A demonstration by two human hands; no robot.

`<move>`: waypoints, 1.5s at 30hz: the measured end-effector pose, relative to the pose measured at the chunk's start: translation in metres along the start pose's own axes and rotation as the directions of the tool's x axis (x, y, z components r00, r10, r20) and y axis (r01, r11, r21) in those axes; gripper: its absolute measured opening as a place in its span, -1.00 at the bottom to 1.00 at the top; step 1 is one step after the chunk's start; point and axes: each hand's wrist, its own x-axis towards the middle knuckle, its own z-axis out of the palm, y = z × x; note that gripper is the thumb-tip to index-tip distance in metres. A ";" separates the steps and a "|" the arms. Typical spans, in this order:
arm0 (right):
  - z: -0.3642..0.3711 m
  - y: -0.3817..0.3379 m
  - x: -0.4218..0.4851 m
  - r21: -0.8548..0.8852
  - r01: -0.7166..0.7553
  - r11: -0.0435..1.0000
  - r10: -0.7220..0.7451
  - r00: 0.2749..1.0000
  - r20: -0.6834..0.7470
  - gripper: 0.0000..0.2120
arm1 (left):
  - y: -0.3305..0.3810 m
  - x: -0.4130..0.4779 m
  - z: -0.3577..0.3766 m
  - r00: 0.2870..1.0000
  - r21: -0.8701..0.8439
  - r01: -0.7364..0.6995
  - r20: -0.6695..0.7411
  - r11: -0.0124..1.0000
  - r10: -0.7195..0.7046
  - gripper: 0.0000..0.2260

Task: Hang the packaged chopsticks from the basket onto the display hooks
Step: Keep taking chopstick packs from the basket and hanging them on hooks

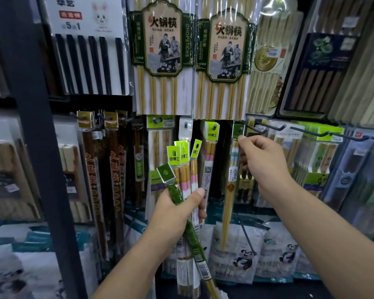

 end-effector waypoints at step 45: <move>-0.012 0.037 -0.060 0.180 -0.054 0.982 0.025 0.987 0.160 -0.81 | -0.006 -0.002 0.000 0.991 -0.278 0.113 -0.034 0.954 -0.128 -0.87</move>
